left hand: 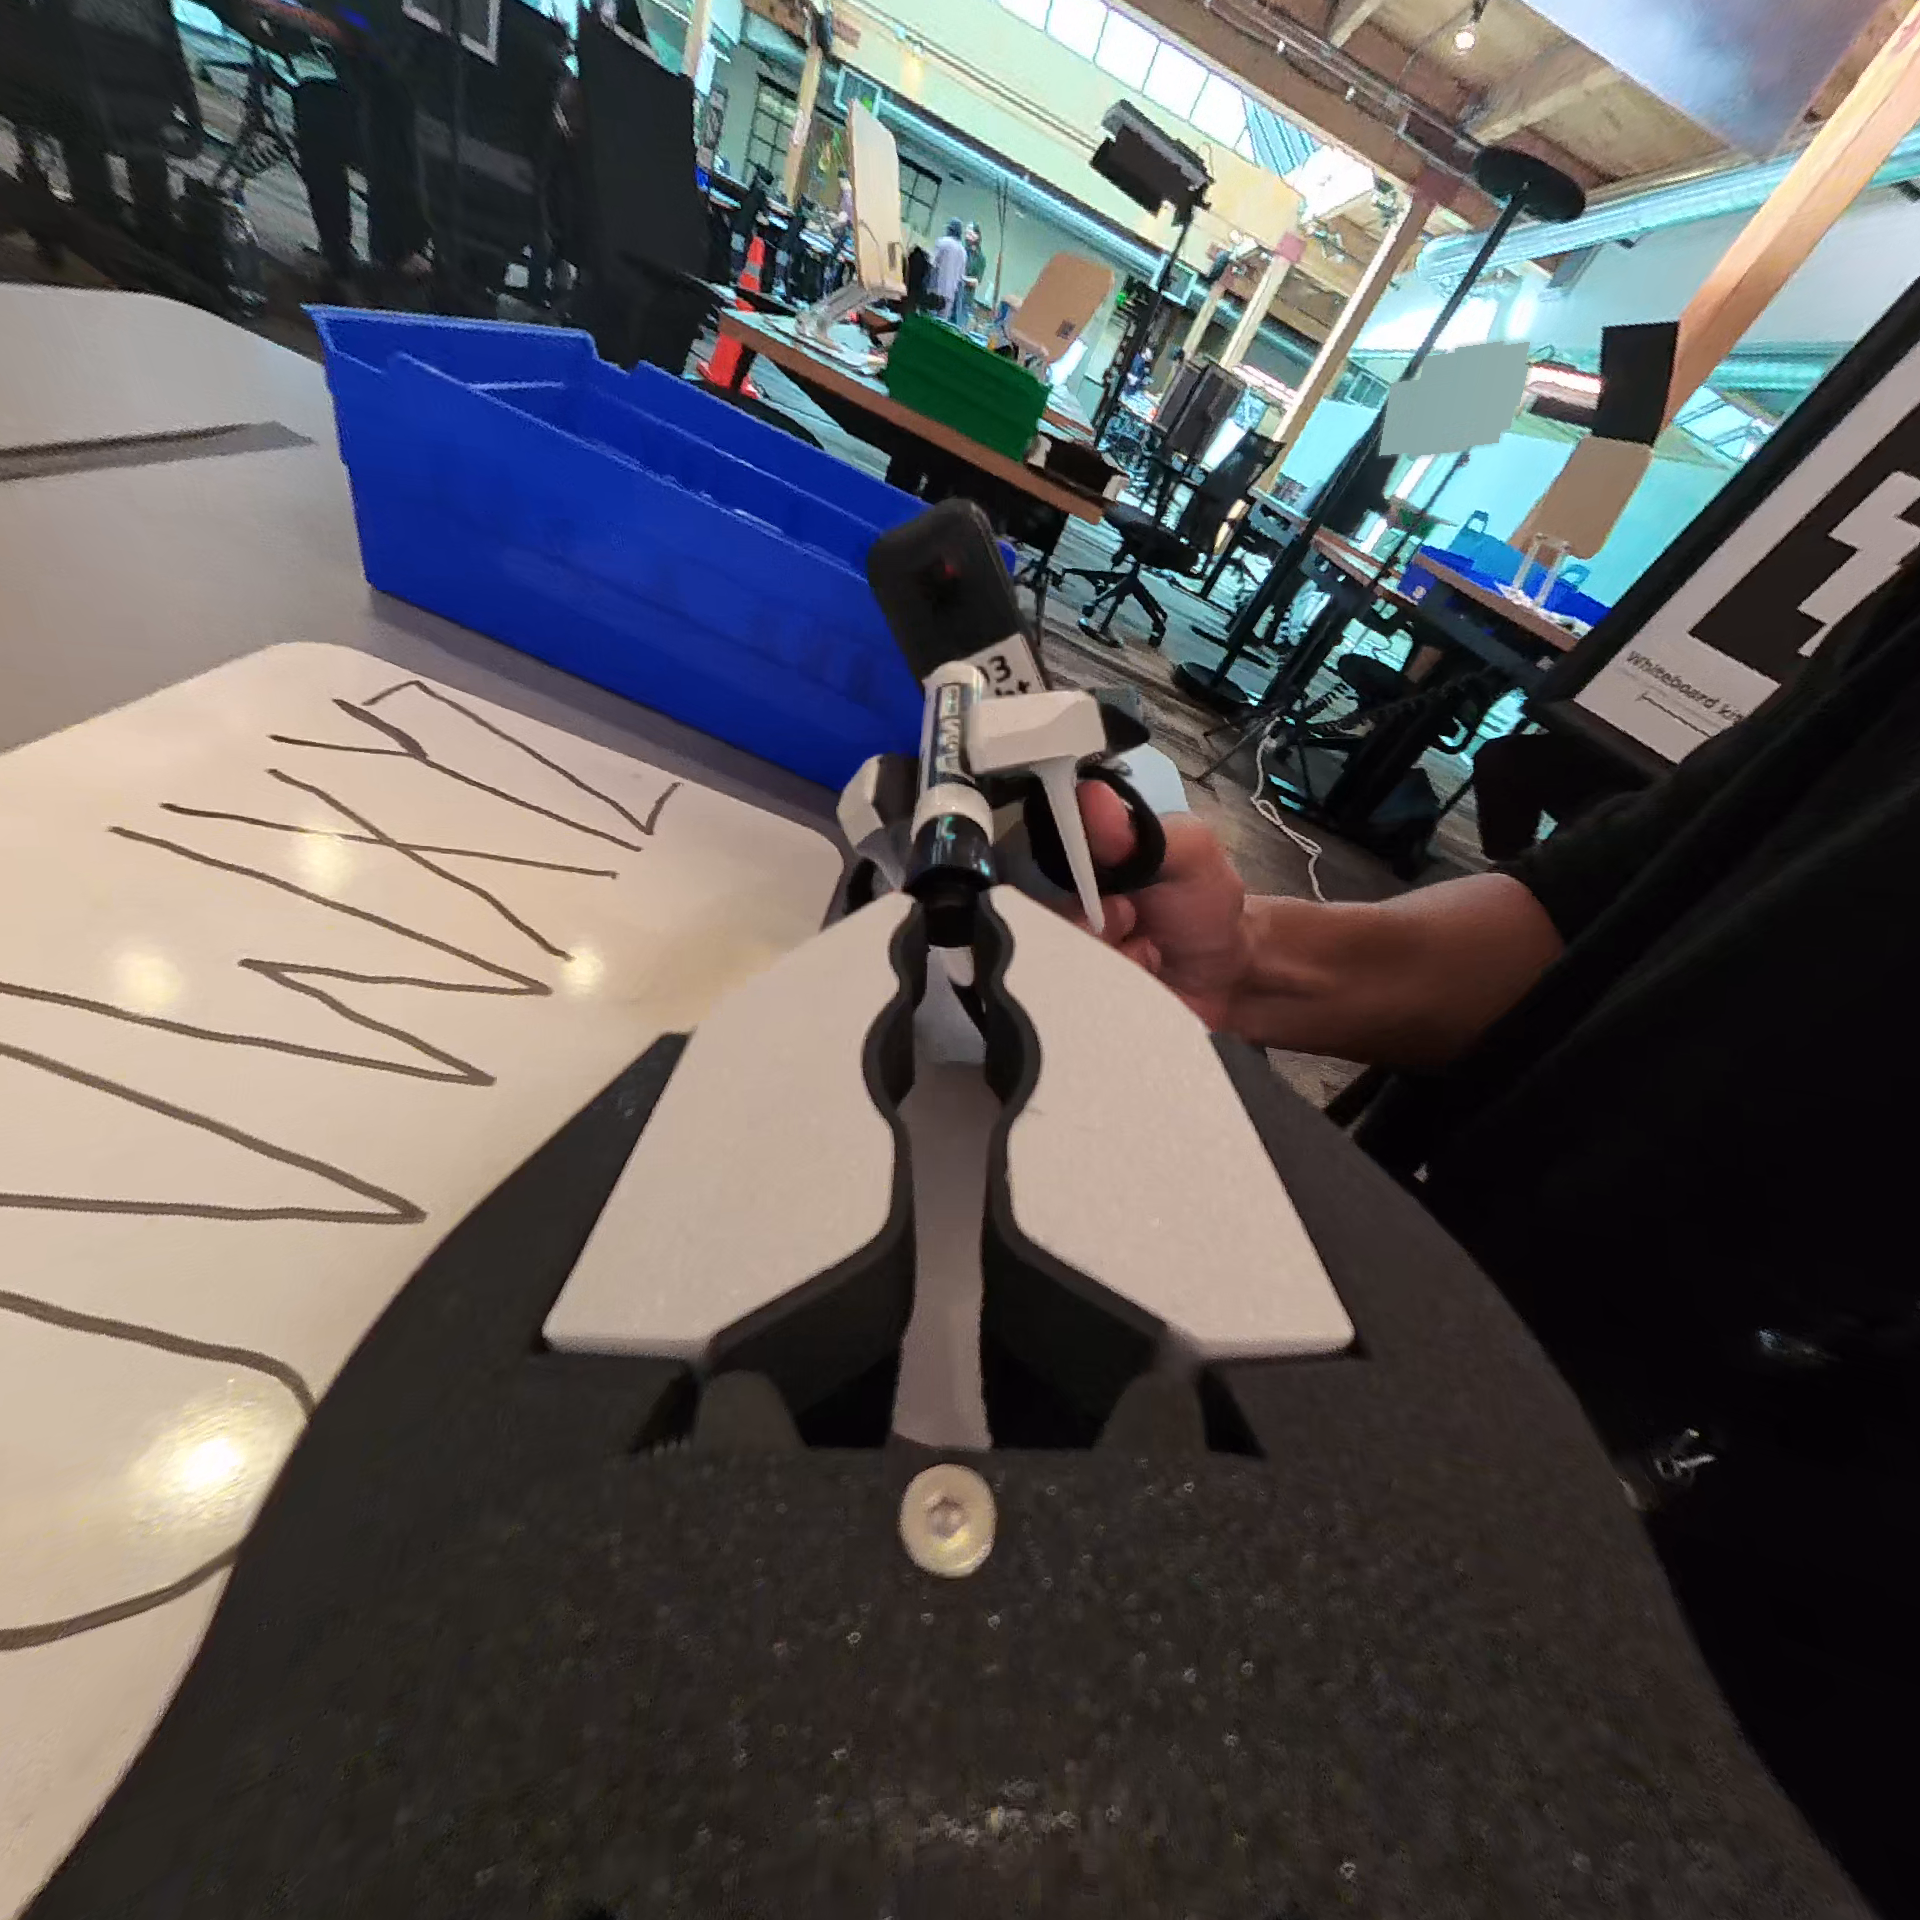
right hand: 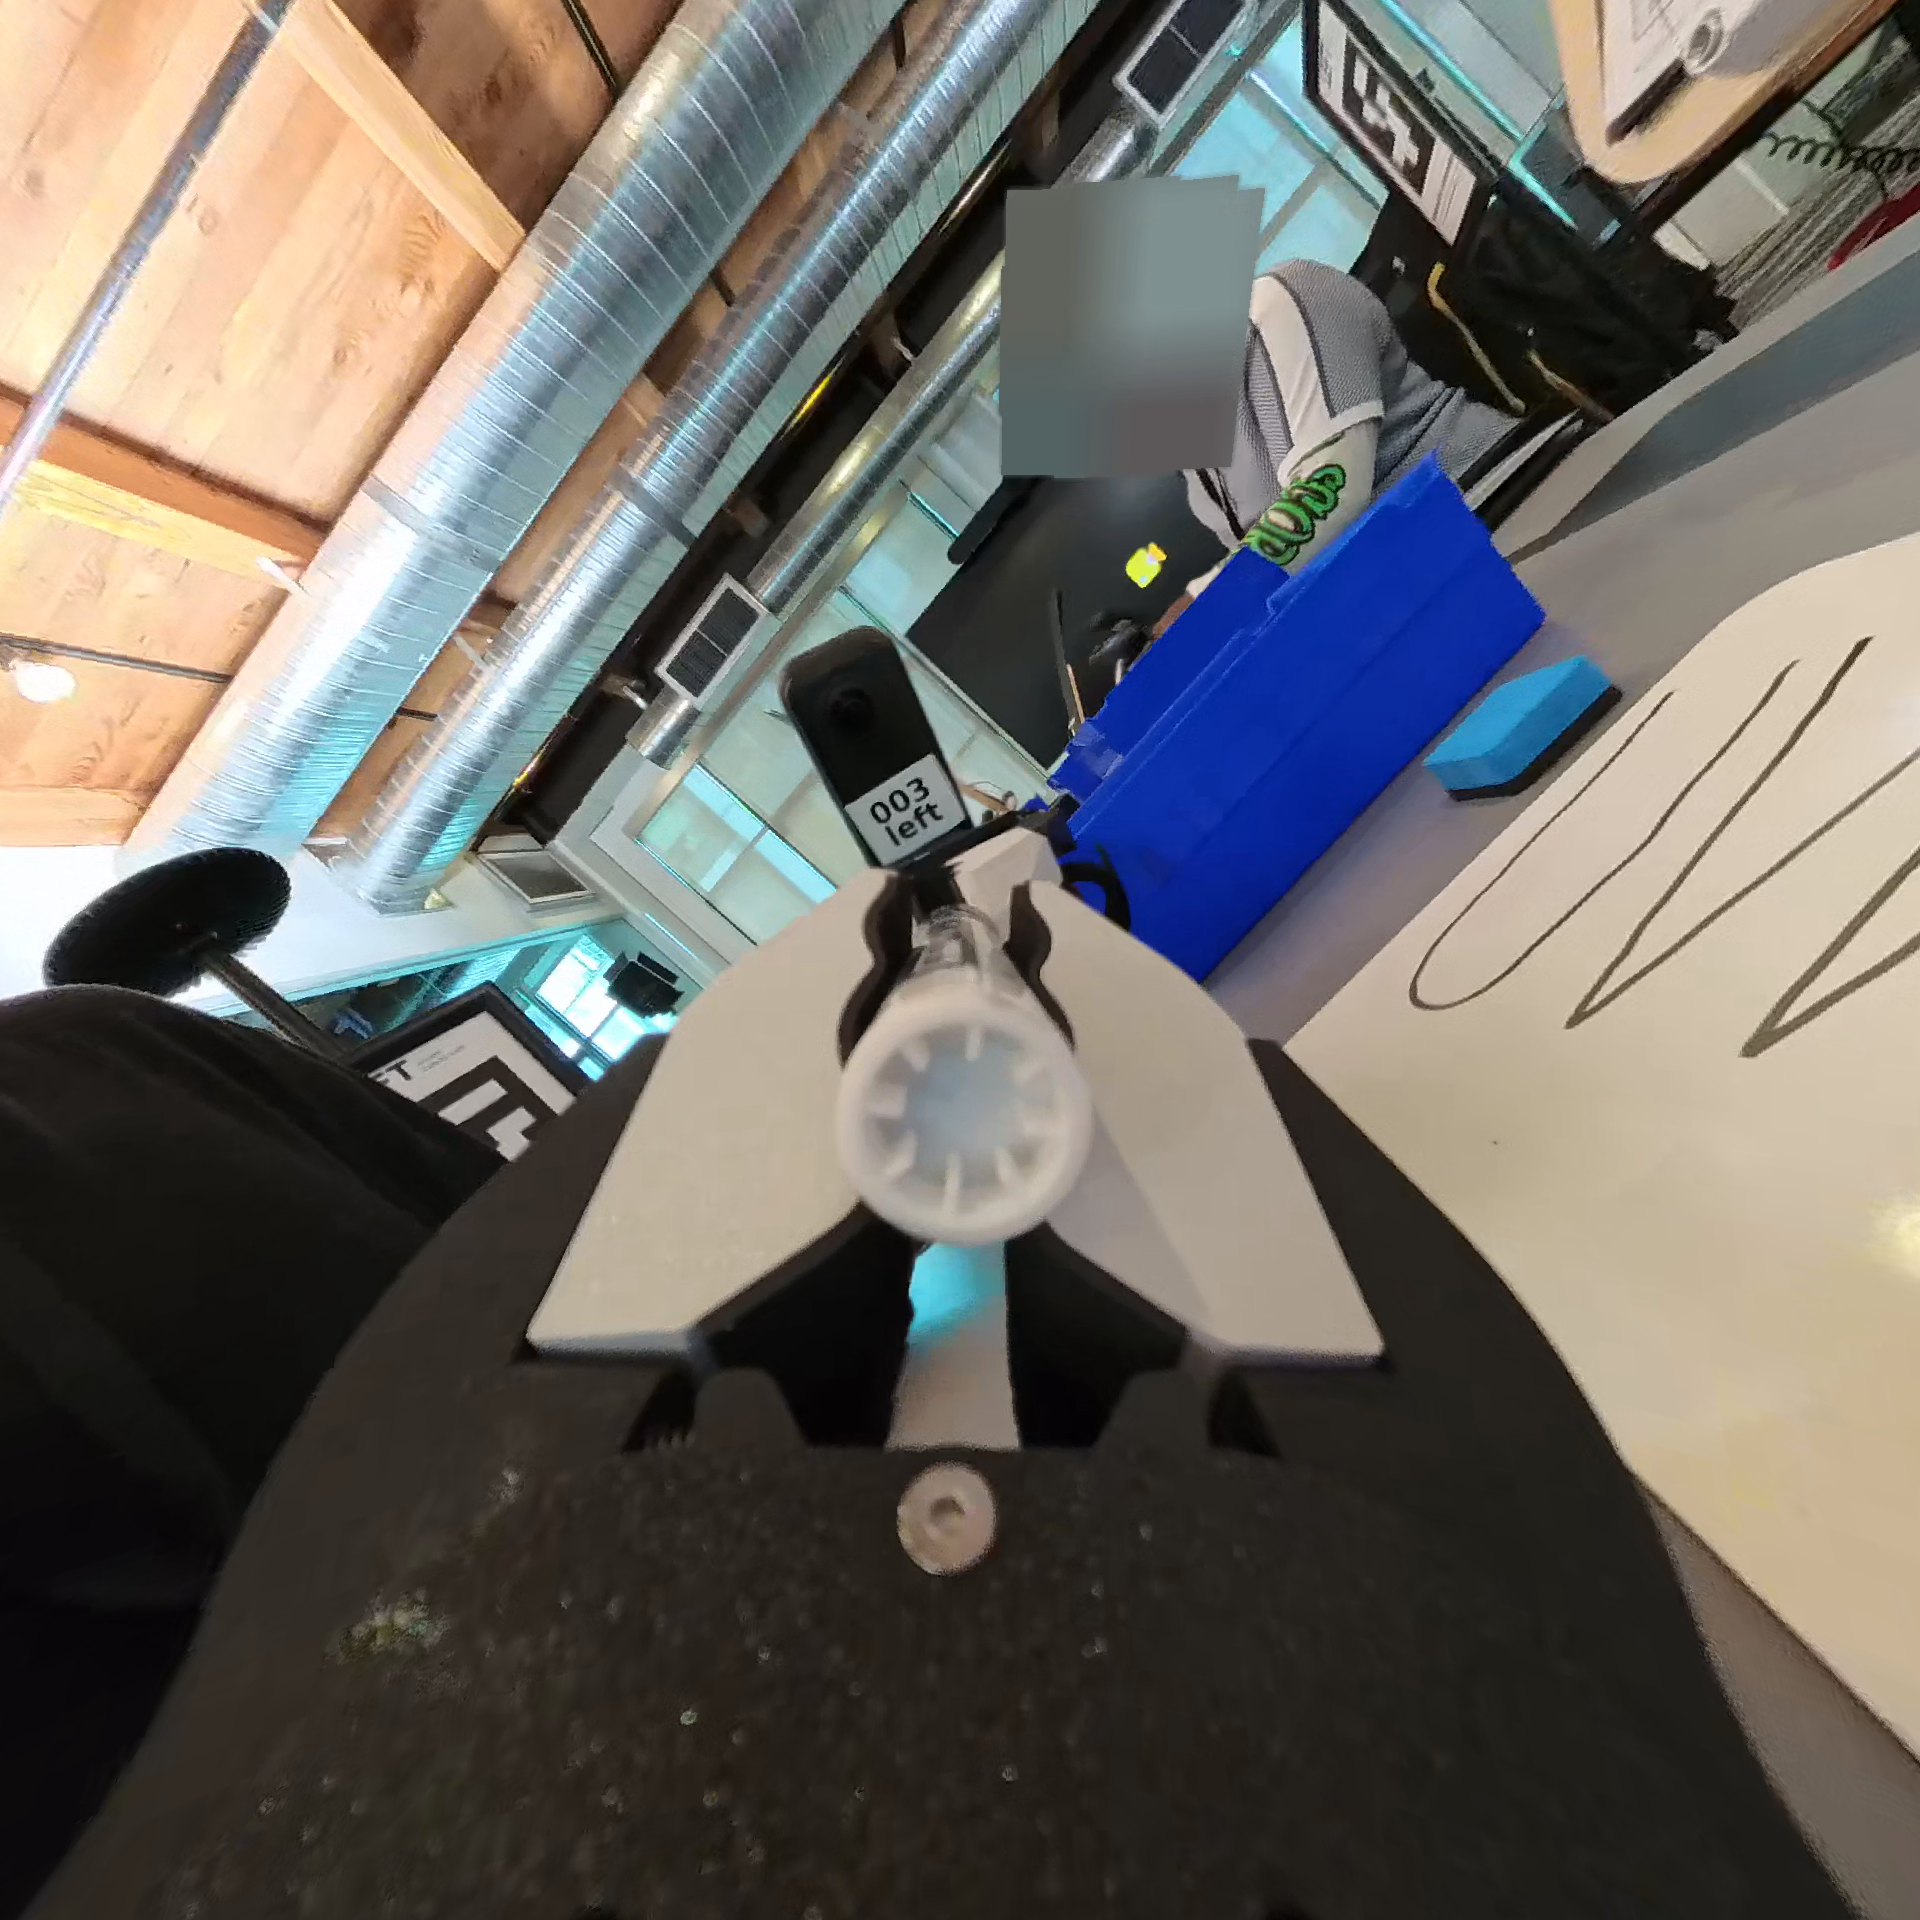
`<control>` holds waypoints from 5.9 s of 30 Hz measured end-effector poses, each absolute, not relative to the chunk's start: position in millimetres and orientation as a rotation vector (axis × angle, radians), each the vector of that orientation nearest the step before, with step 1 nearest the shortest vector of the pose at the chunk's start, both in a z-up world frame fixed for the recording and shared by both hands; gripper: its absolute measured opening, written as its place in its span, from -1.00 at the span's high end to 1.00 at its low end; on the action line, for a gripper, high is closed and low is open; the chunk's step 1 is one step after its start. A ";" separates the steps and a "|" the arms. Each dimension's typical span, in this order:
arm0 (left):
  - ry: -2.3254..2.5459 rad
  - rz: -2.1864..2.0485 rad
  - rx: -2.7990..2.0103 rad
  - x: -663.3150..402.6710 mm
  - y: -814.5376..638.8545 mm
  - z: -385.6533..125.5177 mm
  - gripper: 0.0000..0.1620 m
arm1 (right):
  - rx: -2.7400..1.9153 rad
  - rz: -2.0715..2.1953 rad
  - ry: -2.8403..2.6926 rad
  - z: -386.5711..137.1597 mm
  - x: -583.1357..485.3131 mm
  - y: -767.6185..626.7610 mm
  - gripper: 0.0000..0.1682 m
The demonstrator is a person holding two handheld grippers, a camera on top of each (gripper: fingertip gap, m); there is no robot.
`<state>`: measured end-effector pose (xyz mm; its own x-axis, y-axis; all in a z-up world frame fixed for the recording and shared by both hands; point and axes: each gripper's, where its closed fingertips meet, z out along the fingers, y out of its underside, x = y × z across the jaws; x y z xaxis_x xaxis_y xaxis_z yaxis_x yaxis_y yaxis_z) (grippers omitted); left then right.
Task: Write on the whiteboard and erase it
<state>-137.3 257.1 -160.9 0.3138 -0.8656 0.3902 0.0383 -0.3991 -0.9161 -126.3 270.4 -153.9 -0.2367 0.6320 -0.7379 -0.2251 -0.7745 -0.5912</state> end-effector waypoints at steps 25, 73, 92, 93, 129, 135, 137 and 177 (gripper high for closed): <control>0.416 -0.857 -1.918 -211.0 249.3 -206.1 0.40 | -2.436 0.318 -0.454 -132.1 122.6 426.0 0.77; -0.069 -0.073 -2.219 -320.4 341.0 -249.4 0.13 | -1.794 1.205 -0.872 -203.0 -91.4 249.8 0.50; 0.722 -0.265 -2.273 -224.9 367.8 -231.0 0.33 | -1.810 1.165 -0.885 -206.2 -75.2 252.7 0.55; 0.752 -0.257 -2.278 -221.2 364.6 -238.6 0.33 | -1.813 1.164 -0.881 -206.5 -74.6 253.6 0.55; 0.561 -0.230 -2.294 -242.6 271.5 -279.1 0.42 | -2.166 0.482 -1.630 -274.3 -234.3 354.1 0.39; 0.561 -0.200 -2.287 -244.6 271.1 -279.0 1.00 | -2.124 0.423 -1.841 -275.2 -247.2 323.5 0.40; 0.556 -0.187 -2.287 -245.4 271.8 -279.0 1.00 | -2.222 0.427 -1.769 -274.9 -242.3 344.3 0.41; 0.512 -0.250 -2.340 -248.6 270.1 -279.5 1.00 | -2.077 0.264 -2.112 -273.0 -254.3 375.7 0.41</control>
<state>-248.6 270.1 -279.5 0.9025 -0.4293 0.0335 -0.2904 -0.6644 -0.6887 -254.3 375.7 -273.0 -0.0177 0.9998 -0.0047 0.9701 0.0160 -0.2420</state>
